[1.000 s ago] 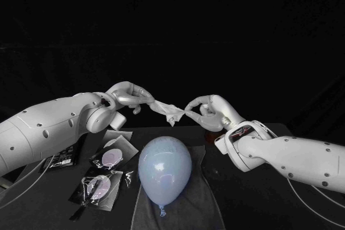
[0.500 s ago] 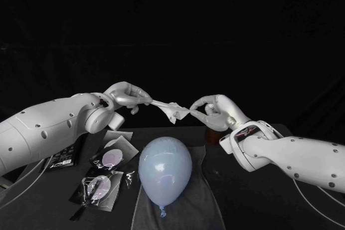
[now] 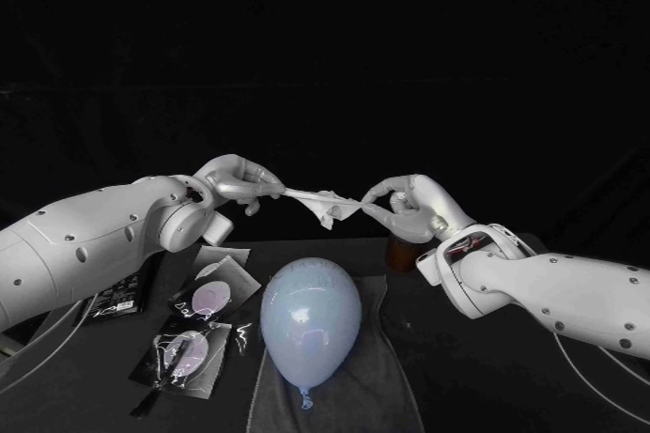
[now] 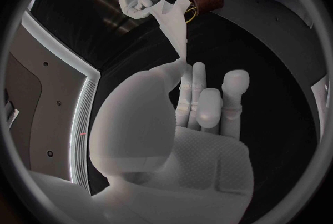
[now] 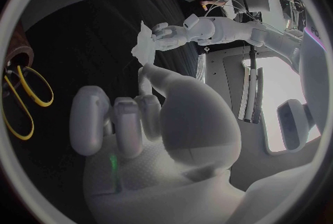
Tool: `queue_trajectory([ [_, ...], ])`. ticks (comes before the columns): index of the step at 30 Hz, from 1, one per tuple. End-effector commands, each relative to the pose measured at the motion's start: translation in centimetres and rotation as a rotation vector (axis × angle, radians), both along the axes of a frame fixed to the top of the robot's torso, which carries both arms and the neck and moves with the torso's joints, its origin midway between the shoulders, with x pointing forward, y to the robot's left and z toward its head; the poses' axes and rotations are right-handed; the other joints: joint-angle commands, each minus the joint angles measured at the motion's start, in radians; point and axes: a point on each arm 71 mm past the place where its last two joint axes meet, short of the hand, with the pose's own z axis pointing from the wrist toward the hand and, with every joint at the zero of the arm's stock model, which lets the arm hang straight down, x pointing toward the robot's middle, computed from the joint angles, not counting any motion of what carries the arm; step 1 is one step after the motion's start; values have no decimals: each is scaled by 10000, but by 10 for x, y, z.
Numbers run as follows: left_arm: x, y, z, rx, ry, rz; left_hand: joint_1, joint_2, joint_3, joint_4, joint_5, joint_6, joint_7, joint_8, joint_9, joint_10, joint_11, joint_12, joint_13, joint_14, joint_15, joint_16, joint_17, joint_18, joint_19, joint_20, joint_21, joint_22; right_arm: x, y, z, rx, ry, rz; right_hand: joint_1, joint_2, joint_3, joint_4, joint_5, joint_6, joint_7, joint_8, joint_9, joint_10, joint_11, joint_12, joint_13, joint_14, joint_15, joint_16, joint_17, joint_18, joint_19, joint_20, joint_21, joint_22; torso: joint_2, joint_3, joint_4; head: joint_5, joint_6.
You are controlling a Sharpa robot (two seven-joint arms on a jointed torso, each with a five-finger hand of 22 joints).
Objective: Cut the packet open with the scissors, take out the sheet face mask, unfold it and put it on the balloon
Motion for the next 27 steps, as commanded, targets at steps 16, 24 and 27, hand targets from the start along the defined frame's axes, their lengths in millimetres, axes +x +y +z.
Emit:
queue_trajectory([
  [16, -6, -15, 2, -255, 128, -351, 72, -37, 83, 25, 36, 68, -8, 26, 356, 100, 13, -69, -28, 64, -7, 28, 10, 17, 81, -9, 78, 10, 7, 18, -1, -162, 297, 241, 113, -21, 59, -6, 31, 53, 6, 465, 525, 352, -8, 9, 1529, 1054, -56, 32, 2602, -141, 91, -12, -49, 1644, 8, -6, 8, 2, 1],
  [24, -9, -21, 2, -410, 256, -446, 51, -39, 86, 41, 35, 63, -11, 24, 371, 116, 15, -74, -33, 87, -5, 28, 44, 11, 103, -10, 97, 36, 12, 26, -5, -240, 725, 294, -292, -518, -214, 94, 22, -559, 182, 241, 439, -464, 139, -974, 482, 976, 48, -63, 2253, -2, -233, 42, -796, 1375, 3, -9, 1, 89, 6],
  [27, -10, -23, 1, -453, 310, -427, 50, -39, 87, 43, 35, 63, -11, 24, 373, 119, 15, -75, -33, 85, -5, 28, 38, 8, 112, -11, 106, 48, 14, 31, -7, -252, 886, 375, -538, -786, -490, 222, 23, -955, 413, -98, 256, -871, 326, -1425, 37, 945, 197, -102, 2126, 36, -357, 136, -1072, 1279, -3, 2, 10, 59, 9],
])
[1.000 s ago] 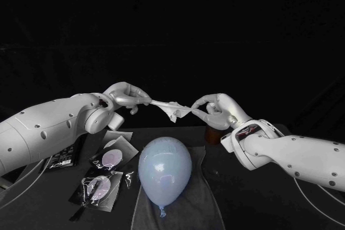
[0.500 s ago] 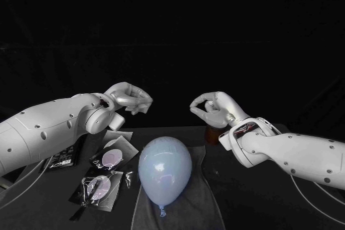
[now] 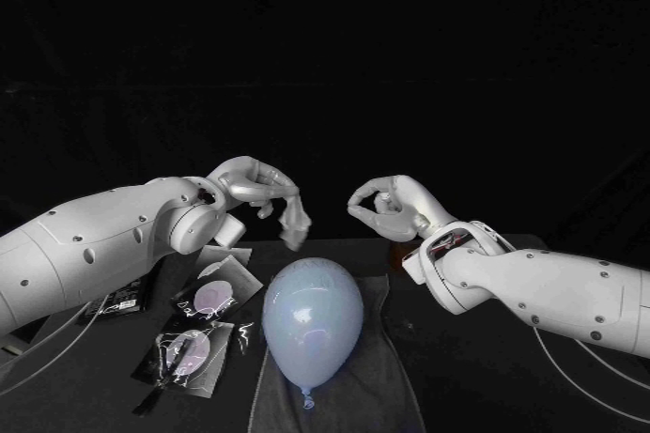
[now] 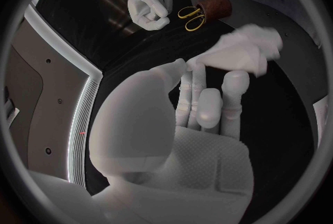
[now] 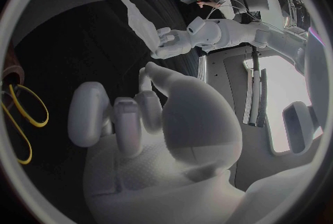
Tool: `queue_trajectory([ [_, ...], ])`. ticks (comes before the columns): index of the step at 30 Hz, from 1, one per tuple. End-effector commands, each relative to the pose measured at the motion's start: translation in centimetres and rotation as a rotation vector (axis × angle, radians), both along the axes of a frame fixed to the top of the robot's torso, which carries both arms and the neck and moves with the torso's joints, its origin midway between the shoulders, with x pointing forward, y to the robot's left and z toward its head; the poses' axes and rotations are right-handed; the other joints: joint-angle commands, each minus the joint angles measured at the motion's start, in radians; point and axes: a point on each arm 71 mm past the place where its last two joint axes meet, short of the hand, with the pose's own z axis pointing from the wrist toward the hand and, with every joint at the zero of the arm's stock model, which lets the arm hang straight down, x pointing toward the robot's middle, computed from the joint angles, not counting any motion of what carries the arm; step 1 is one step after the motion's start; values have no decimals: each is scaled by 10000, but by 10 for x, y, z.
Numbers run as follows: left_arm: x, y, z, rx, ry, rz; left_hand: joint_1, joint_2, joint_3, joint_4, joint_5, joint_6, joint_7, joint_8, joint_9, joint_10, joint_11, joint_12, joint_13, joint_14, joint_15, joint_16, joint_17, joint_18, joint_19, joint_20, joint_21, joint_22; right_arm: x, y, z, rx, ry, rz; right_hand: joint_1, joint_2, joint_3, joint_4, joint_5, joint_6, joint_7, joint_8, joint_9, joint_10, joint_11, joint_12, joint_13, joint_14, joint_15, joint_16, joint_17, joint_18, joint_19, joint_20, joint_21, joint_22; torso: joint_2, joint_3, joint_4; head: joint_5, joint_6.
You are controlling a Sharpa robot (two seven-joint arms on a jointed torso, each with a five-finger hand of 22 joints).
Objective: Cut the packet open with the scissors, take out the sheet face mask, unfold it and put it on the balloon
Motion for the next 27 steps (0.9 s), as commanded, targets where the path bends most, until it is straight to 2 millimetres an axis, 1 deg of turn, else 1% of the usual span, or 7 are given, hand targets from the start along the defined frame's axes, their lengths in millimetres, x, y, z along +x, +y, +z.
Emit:
queue_trajectory([
  [1, -1, -3, 1, -240, 141, 47, 88, 0, 57, 12, 69, 64, -10, 33, 372, 62, -2, -70, -10, 85, -5, 40, 8, 10, 77, 25, 66, 17, 3, 7, -4, -166, 499, 161, -183, -270, -192, 64, 31, -293, 171, -320, -208, -248, 136, -255, 8, 945, 150, -37, 2130, 40, -118, 49, -153, 1275, -3, 11, 10, -26, 11],
  [2, -2, -4, 1, -262, 167, 29, 87, -1, 58, 14, 69, 64, -11, 33, 374, 64, -3, -70, -11, 97, -6, 41, 31, 7, 90, 25, 77, 35, 4, 9, -5, -185, 559, 200, -215, -343, -254, 74, 30, -368, 218, -398, -251, -325, 178, -336, -71, 945, 184, -38, 2130, 50, -148, 73, -221, 1251, -6, 11, 8, -35, 9],
  [6, -4, -9, 1, -319, 241, -82, 84, 0, 60, 16, 69, 63, -11, 34, 378, 71, -4, -70, -12, 98, -6, 41, 28, 2, 109, 24, 93, 58, 5, 18, -8, -238, 715, 301, -271, -459, -455, 149, 32, -522, 370, -664, -415, -524, 321, -519, -239, 933, 317, -53, 2079, 77, -225, 190, -400, 1193, -4, 9, 7, -34, 18],
  [9, -6, -13, 1, -349, 298, -163, 78, -1, 62, 21, 69, 63, -13, 34, 385, 80, -5, -70, -13, 103, -7, 40, 30, 0, 117, 23, 100, 67, 7, 28, -11, -308, 813, 381, -298, -505, -566, 197, 32, -567, 422, -776, -485, -572, 372, -551, -267, 928, 366, -59, 2062, 89, -250, 243, -464, 1174, 1, 6, 0, -25, 31],
  [17, -6, -14, 1, -341, 337, 18, 73, -2, 68, 27, 70, 63, -17, 35, 397, 96, -8, -71, -16, 112, -9, 40, 35, -10, 156, 21, 134, 116, 11, 46, -18, -519, 974, 326, -323, -550, -692, 253, 31, -593, 461, -883, -554, -586, 412, -547, -261, 925, 405, -63, 2047, 104, -266, 293, -518, 1160, 5, 3, 13, -64, 34],
  [21, -7, -16, 0, -405, 390, 23, 67, -3, 73, 32, 69, 62, -19, 36, 406, 108, -10, -72, -18, 120, -11, 40, 39, -10, 165, 19, 141, 123, 13, 51, -22, -631, 1137, 274, -376, -644, -856, 318, 31, -627, 492, -981, -614, -655, 444, -601, -314, 920, 435, -68, 2031, 121, -288, 335, -584, 1140, 8, 1, 2, -62, 16],
  [27, -10, -22, -1, -521, 540, -150, 67, -3, 73, 32, 69, 62, -19, 36, 406, 108, -10, -72, -18, 120, -11, 40, 39, -10, 165, 19, 141, 123, 13, 57, -28, -692, 1290, 323, -425, -707, -1017, 395, 30, -623, 506, -1042, -654, -679, 463, -604, -317, 917, 456, -72, 2019, 137, -309, 370, -646, 1122, 2, 5, -4, -45, 2],
])
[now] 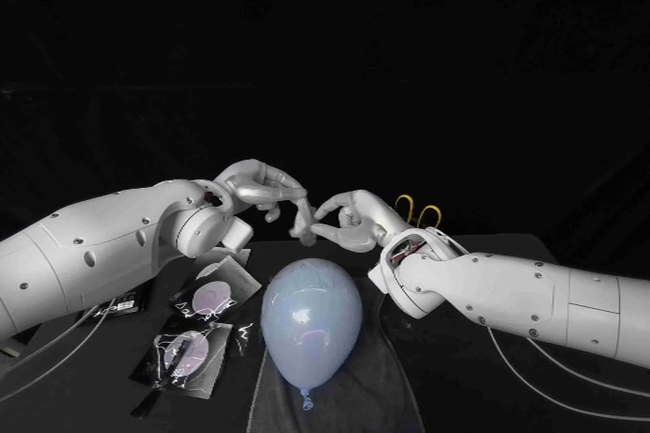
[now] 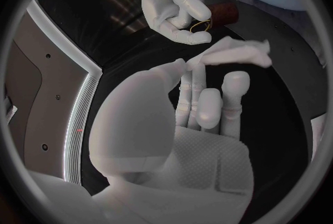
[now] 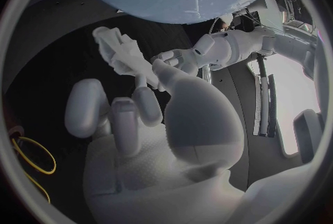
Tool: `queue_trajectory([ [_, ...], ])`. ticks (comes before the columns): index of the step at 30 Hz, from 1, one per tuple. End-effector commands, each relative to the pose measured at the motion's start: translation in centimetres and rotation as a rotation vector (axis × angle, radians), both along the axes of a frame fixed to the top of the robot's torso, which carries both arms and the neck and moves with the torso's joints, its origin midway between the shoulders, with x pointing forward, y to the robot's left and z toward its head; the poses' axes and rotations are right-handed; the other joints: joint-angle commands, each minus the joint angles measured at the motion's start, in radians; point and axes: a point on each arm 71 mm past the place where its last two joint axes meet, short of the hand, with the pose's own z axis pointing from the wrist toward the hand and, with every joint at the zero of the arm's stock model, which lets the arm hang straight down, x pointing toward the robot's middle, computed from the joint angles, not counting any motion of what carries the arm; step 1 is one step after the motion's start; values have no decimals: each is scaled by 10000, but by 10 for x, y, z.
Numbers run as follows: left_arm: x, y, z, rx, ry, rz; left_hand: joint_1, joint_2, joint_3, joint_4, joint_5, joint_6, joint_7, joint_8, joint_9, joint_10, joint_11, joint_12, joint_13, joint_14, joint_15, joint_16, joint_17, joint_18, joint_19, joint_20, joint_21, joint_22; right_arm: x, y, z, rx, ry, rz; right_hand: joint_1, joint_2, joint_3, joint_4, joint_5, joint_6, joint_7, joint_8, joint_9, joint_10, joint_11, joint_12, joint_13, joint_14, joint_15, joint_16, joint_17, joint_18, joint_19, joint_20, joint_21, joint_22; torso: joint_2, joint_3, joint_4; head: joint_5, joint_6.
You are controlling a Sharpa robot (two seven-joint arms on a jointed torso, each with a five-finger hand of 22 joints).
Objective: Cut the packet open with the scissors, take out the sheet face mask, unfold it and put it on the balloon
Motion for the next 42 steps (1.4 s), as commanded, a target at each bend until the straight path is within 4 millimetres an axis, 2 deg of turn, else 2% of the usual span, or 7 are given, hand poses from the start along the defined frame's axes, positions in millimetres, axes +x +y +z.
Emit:
queue_trajectory([
  [1, -2, -4, 1, -229, 153, -30, 74, 3, 44, 3, 32, 63, -18, 46, 370, 72, 27, -29, -8, 48, -9, 66, 5, -9, 58, -16, 60, 16, 0, 4, -3, -246, 150, 21, -12, -81, -77, 1, 32, -20, 32, -47, -19, -71, 23, -37, 14, 902, 86, 23, 2021, 137, -9, 70, -45, 1124, -8, 11, -3, 19, -12],
  [21, -7, -12, -1, -377, 393, -269, 67, 1, 54, 11, 32, 61, -22, 46, 387, 88, 23, -34, -13, 56, -13, 64, 1, -14, 84, -19, 82, 43, 3, 17, -8, -173, 154, -109, -27, -97, -208, 73, 33, -54, 46, -117, -59, -76, 37, -18, 32, 888, 100, 8, 1971, 163, -52, 95, -160, 1087, -12, 9, -3, -14, 1],
  [31, -8, -12, -1, -381, 429, -292, 67, 1, 54, 11, 32, 61, -22, 46, 387, 88, 23, -34, -13, 56, -13, 64, 1, -14, 84, -19, 82, 43, 5, 15, -7, -18, -64, -564, -6, -106, -298, 110, 31, -99, 62, -172, -87, -166, 54, -91, -44, 855, 114, -31, 1843, 198, -125, 113, -336, 1026, -9, 6, -9, -4, 2],
  [35, -8, -13, -1, -382, 449, -328, 63, -3, 63, 15, 32, 60, -25, 47, 401, 100, 20, -39, -18, 72, -16, 63, 18, -19, 108, -22, 102, 71, 4, 14, -6, -4, -289, -997, -78, -156, -559, 266, 32, 73, 21, -99, -67, -287, 35, -172, -132, 789, 110, -109, 1607, 264, -262, 135, -664, 910, -9, 15, -6, -12, 11],
  [42, -8, -12, -1, -374, 461, -314, 63, -3, 63, 15, 32, 60, -25, 47, 401, 100, 20, -39, -18, 72, -16, 63, 18, -19, 108, -22, 102, 71, 3, 11, -5, 148, -535, -1452, -245, -223, -955, 546, 34, 125, -21, -19, -35, -417, 15, -250, -229, 756, 90, -147, 1512, 300, -345, 132, -881, 835, -12, 9, -12, -20, 36],
])
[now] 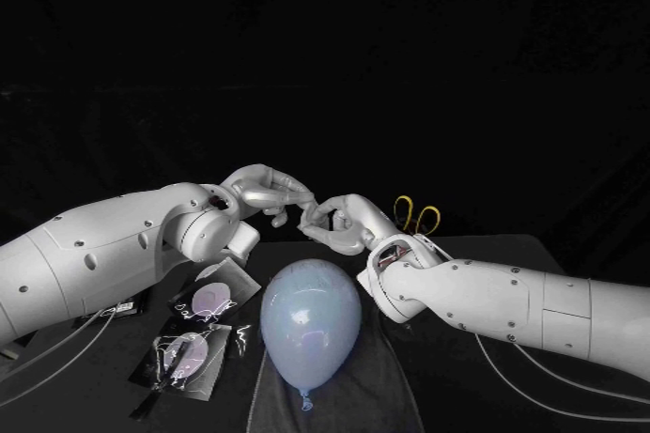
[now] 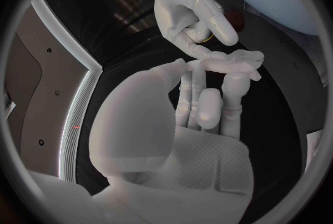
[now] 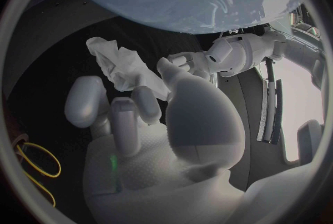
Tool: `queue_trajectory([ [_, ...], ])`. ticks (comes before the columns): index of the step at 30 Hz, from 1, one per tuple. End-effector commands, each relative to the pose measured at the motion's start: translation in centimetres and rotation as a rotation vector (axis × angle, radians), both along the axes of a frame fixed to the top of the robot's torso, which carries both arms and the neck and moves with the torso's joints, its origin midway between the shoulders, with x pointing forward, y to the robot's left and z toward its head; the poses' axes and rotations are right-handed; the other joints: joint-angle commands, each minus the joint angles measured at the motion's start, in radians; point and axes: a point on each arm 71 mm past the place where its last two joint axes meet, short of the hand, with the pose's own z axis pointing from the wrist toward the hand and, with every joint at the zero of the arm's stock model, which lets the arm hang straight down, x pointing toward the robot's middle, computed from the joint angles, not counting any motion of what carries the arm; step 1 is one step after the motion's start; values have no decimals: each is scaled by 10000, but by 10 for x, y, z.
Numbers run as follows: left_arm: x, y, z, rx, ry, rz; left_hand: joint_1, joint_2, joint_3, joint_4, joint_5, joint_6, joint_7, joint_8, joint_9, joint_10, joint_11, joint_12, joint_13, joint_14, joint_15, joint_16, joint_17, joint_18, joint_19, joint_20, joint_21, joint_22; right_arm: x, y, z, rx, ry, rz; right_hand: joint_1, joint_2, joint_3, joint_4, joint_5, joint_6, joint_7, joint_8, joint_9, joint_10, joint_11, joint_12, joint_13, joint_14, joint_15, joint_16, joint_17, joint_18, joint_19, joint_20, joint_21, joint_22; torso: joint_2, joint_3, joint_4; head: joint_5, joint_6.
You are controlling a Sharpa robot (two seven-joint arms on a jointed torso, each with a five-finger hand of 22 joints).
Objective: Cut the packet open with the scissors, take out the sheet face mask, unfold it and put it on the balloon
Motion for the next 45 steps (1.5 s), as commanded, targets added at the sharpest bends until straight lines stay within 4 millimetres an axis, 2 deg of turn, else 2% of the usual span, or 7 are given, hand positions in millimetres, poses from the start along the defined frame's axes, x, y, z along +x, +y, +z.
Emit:
queue_trajectory([
  [1, -1, -2, 1, -92, 44, -86, 68, 2, 67, 19, 35, 79, -6, 37, 391, 70, -22, -34, -8, 73, -18, 33, 5, -19, 74, 14, 62, 7, 0, -4, 3, 119, -465, -599, -103, -73, -199, 112, 35, 142, -17, 131, 40, -61, -30, -15, 8, 752, 19, -73, 1495, 132, -61, -12, -64, 832, 0, -2, 0, -8, 6],
  [8, -1, -2, 1, -86, 48, -63, 68, 2, 67, 19, 35, 79, -6, 37, 391, 70, -22, -34, -8, 73, -18, 33, 5, -19, 74, 14, 62, 7, -2, -3, 4, 260, -634, -720, -93, -74, -566, 355, 41, 315, -108, 379, 143, 6, -103, 101, 99, 762, -41, -66, 1526, 131, -34, -56, -74, 837, -2, -1, 4, -7, 24],
  [20, -1, -5, -2, -104, 132, -110, 67, -3, 76, 22, 35, 78, -8, 38, 405, 80, -25, -39, -13, 81, -21, 31, 6, -21, 87, 11, 74, 22, -3, 2, 3, 299, -670, -651, 210, 32, -1091, 643, 51, 548, -302, 1119, 478, 112, -271, 273, 237, 765, -183, -73, 1525, 135, -6, -179, -152, 832, 11, -7, 1, -35, 23],
  [26, -1, -6, -3, -115, 170, -144, 67, -3, 76, 22, 35, 78, -8, 38, 405, 80, -25, -39, -13, 81, -21, 31, 6, -21, 87, 11, 74, 22, -5, 6, 3, 305, -724, -400, 825, 297, -1077, 532, 97, 542, -412, 1550, 690, 249, -372, 406, 371, 772, -268, -76, 1537, 132, 28, -251, -166, 846, 4, -4, 11, -28, -1],
  [35, 1, -2, -3, -82, 165, 78, 66, -6, 82, 24, 35, 76, -9, 37, 414, 84, -26, -43, -16, 68, -23, 27, -31, -19, 82, 10, 69, 13, -9, 6, 4, 305, -903, -68, 1544, 532, -177, 243, 1595, 428, -511, 1882, 758, 272, -481, 395, 397, 786, -368, -80, 1564, 119, 93, -353, -172, 891, -3, -1, -4, -12, 5],
  [42, 3, 2, -3, -44, 146, 250, 64, -6, 86, 27, 35, 74, -8, 37, 420, 88, -26, -46, -18, 70, -24, 25, -33, -18, 83, 9, 69, 12, -11, 3, 4, 253, -885, 91, 1456, 414, 424, 189, 2055, 352, -504, 1982, 745, 229, -475, 328, 343, 778, -372, -101, 1527, 124, 88, -367, -256, 893, 0, 5, -8, 2, 6],
  [45, 4, 3, -3, -24, 147, 285, 64, -6, 86, 27, 35, 74, -8, 37, 420, 88, -26, -46, -18, 70, -24, 25, -33, -18, 83, 9, 69, 12, -11, 2, 3, 219, -844, 113, 1249, 233, 542, 234, 2104, 202, -428, 1954, 711, 20, -413, 126, 140, 736, -326, -158, 1385, 159, -8, -342, -509, 821, 2, 8, -10, 6, -2],
])
